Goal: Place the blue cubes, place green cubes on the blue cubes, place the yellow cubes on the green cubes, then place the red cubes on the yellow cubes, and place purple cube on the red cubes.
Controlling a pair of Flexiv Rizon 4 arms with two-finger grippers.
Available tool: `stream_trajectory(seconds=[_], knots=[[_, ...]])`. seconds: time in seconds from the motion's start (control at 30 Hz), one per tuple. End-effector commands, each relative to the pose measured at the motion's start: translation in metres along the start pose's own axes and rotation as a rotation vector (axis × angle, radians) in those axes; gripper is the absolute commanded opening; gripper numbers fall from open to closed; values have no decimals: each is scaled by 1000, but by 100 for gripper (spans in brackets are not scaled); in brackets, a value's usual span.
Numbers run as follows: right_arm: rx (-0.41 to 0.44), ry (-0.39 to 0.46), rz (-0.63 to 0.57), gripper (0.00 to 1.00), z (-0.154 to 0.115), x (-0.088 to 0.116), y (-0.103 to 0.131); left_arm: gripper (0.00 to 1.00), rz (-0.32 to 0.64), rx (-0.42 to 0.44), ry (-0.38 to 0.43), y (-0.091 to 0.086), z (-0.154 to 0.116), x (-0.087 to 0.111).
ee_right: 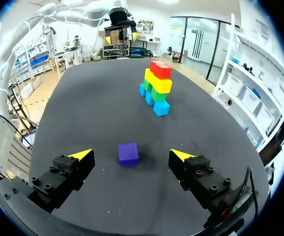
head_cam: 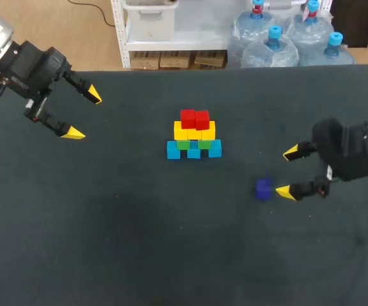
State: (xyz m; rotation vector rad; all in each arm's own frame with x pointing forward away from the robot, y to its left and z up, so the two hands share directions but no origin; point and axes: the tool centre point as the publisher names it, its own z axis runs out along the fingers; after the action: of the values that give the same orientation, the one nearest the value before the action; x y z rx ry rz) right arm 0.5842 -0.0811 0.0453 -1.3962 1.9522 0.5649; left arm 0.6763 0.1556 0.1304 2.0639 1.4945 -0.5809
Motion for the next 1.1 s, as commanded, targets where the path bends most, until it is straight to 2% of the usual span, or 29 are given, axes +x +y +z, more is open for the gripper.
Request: stream_trajectory(seconds=[0.03,0.57,0.87,1.03,1.07,1.1], knots=[[-11,-10,4,100,12,4,-1,100,3,-3,-2,-1,0,1],[-76,15,13,100,31,15,5,100,3,-3,-2,-1,0,1],[-82,17,15,100,38,17,4,100,3,-3,-2,-1,0,1],[-86,18,14,85,43,19,3,100,3,-3,-2,-1,0,1],[-87,19,13,80,44,19,3,100,3,-3,-2,-1,0,1],[-89,18,13,72,44,19,3,100,3,-3,-2,-1,0,1]])
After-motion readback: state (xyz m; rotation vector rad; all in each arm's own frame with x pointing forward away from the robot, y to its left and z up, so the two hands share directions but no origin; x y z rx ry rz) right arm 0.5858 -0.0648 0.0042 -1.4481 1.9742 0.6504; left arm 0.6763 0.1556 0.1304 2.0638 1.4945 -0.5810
